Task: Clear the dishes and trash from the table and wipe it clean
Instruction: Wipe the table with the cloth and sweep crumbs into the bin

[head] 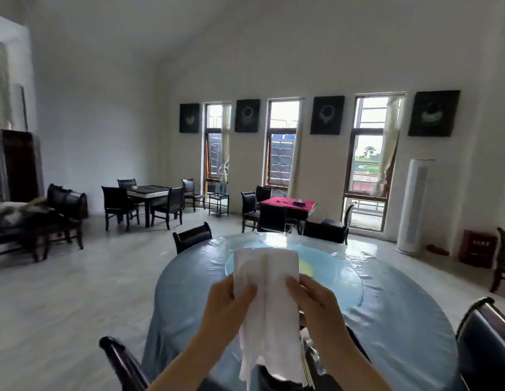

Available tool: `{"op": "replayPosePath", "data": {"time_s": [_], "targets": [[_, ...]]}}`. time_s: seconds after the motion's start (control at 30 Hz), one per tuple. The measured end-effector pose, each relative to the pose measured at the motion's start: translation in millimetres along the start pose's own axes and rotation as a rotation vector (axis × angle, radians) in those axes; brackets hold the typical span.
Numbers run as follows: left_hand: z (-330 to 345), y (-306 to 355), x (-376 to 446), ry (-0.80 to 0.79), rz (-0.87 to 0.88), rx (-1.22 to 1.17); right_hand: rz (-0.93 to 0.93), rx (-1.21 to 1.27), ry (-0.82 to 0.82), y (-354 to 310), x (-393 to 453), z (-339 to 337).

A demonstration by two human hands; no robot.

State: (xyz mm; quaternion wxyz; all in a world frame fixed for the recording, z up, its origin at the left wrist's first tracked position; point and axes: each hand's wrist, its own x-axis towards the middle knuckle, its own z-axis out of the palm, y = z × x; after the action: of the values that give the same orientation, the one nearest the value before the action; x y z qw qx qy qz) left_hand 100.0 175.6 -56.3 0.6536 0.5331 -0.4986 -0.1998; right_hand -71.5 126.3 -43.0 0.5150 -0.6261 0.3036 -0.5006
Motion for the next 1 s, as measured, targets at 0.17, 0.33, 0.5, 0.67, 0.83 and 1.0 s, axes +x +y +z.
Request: {"op": "replayPosePath", "data": {"time_s": [0.17,0.33,0.5,0.67,0.83,1.0], "targets": [[-47.7,-39.0,50.5,0.091,-0.034,0.026,0.009,0.06,-0.058,29.4,69.3,24.1],[-110.9,-72.6,78.3,0.201,-0.141,0.021,0.038,0.019,-0.099,64.2,129.2,51.6],[-171.9,-92.1,98.4,0.201,-0.182,0.046,0.046,0.012,-0.213,97.2,163.7,111.4],[-251.6,-122.1,133.0,0.173,-0.208,0.048,0.092,0.067,-0.221,126.6,192.8,193.8],[-331.6,-139.8,173.0,0.069,-0.214,0.049,0.175,0.087,-0.148,143.8,210.3,275.6],[-387.8,-155.0,218.2,0.017,-0.209,0.011,0.185,0.083,-0.044,150.7,229.7,337.0]]}}
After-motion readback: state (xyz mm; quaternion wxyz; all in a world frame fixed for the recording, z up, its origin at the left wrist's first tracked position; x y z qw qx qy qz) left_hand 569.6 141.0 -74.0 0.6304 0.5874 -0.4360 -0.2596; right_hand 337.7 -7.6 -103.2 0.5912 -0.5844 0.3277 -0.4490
